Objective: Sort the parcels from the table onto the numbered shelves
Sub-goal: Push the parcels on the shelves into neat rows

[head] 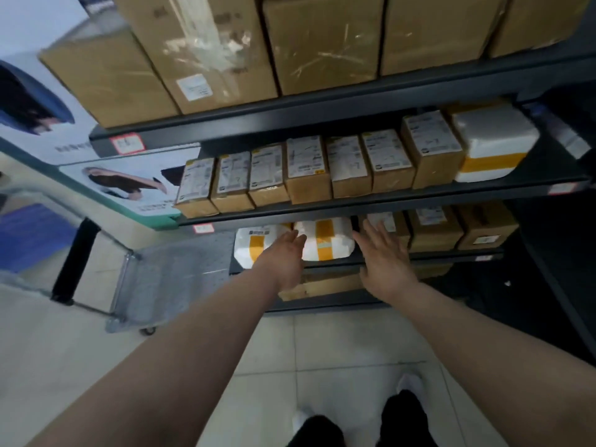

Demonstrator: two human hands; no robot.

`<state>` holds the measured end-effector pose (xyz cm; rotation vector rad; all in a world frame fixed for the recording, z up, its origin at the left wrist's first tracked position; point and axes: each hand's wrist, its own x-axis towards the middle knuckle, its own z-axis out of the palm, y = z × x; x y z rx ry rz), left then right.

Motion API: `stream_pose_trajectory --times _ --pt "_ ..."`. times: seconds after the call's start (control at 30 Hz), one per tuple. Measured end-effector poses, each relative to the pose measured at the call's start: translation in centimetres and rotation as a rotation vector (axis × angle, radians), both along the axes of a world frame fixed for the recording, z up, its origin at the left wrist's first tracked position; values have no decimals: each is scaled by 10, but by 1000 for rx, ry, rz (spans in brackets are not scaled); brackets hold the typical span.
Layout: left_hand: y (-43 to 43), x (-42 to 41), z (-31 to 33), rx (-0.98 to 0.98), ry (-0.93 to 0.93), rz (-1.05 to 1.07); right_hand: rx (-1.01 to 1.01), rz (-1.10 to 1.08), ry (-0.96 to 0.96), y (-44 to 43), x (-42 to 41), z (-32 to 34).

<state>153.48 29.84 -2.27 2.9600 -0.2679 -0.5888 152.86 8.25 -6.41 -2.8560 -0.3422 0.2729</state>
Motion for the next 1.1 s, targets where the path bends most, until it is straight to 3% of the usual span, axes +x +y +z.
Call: stream_pose_trajectory --times 0.23,0.33,0.53,0.77,0.9,1.1 --pt "82 -36 -56 54 215 123 -15 22 134 65 -15 -46" --pt "98 -33 -80 -10 242 194 3 27 149 79 -9 -67" --pt "104 8 -141 -60 169 274 -60 49 162 96 37 -134" --pt "121 83 -214 102 -2 258 -98 15 26 102 103 -204" --pt "131 105 -242 188 -6 223 -166 -67 16 106 125 -229" --pt "140 96 -256 223 -77 224 -34 -94 -5 128 132 -237"
